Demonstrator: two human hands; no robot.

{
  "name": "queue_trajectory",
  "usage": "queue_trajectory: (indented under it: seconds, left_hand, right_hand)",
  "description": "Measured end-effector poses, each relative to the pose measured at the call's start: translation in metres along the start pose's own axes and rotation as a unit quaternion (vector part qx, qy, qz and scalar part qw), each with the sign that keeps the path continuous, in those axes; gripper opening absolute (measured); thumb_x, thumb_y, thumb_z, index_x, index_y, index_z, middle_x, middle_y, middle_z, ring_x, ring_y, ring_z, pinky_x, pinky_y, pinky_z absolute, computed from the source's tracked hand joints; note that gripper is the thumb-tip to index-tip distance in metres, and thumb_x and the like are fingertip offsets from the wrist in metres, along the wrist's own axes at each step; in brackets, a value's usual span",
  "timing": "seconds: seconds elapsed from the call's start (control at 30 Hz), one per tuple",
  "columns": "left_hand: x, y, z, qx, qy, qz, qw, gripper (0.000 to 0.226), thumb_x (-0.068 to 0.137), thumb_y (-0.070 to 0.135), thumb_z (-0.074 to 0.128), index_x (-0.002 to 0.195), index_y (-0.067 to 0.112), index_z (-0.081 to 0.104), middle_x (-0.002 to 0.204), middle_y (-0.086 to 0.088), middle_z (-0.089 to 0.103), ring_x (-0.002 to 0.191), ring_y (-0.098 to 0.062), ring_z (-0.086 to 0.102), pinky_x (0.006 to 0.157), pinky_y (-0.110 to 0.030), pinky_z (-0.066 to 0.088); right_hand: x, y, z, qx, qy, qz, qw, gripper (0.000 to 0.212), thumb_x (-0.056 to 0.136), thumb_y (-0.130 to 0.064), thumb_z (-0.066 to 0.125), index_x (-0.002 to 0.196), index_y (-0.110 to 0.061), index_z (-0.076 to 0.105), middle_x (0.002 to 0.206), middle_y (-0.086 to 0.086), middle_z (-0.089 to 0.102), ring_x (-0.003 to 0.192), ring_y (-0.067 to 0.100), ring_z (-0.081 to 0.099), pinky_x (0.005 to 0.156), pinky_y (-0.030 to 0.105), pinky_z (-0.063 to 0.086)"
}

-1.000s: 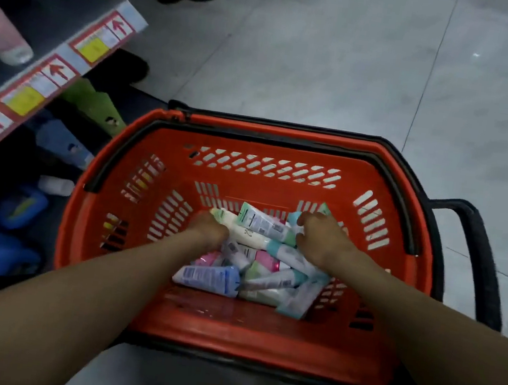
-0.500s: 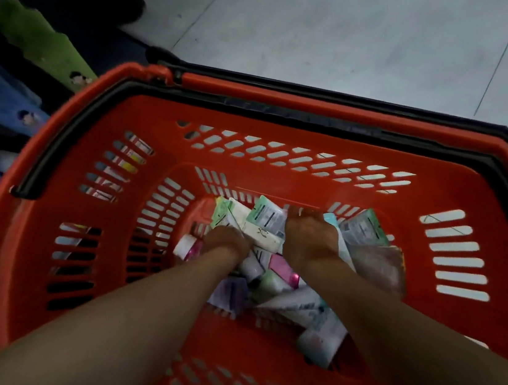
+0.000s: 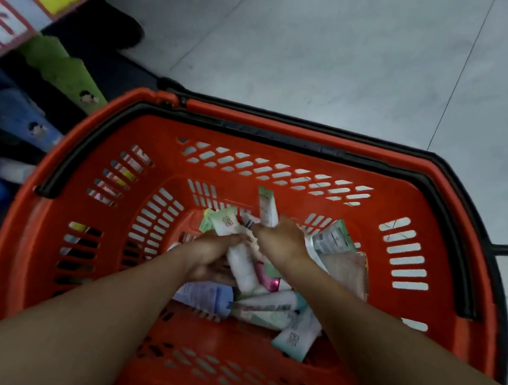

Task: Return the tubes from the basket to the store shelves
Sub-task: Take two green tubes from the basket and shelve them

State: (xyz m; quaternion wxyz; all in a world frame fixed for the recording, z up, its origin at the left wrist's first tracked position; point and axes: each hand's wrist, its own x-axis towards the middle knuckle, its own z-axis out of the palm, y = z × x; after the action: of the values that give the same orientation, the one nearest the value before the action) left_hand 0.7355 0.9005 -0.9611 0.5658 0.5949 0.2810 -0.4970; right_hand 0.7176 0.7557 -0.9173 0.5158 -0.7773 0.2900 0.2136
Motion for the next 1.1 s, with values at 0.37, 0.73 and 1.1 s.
queue_trajectory:
  seconds: [0.37,0.73,1.1]
  left_hand:
    - [-0.152,0.039,-0.022,-0.1,-0.134,0.181,0.969,0.013,0.099,0.004,0.045,0.109,0.002,0.053,0.093,-0.024,0.074,0.085,-0.04,0.074,0.07,-0.068,0.054]
    - [-0.345,0.074,-0.056,-0.015,-0.058,0.429,0.902,0.059,0.078,0.004,0.066,0.135,0.003,0.052,0.129,-0.019,0.065,0.117,-0.036,0.063,0.09,-0.059,0.053]
    - [-0.487,0.079,-0.112,0.0,0.051,0.574,0.817,0.036,0.086,-0.004,0.063,0.118,0.011,0.062,0.122,-0.011,0.07,0.11,-0.029,0.068,0.084,-0.056,0.057]
  right_hand:
    - [-0.089,-0.062,-0.054,0.366,-0.241,0.081,0.895,0.03,0.061,-0.015,0.052,0.089,-0.009,0.044,0.086,0.012,0.05,0.084,0.028,0.052,0.099,0.043,0.042]
    - [-0.222,-0.183,-0.048,0.204,-0.08,-0.348,0.911,0.043,0.083,0.009,0.064,0.119,-0.015,0.054,0.116,0.004,0.067,0.107,0.021,0.065,0.087,0.038,0.055]
    - [-0.306,-0.284,0.004,0.221,-0.13,-0.479,0.839,0.05,0.081,0.006,0.067,0.125,-0.016,0.057,0.11,-0.001,0.069,0.104,0.02,0.067,0.089,0.046,0.056]
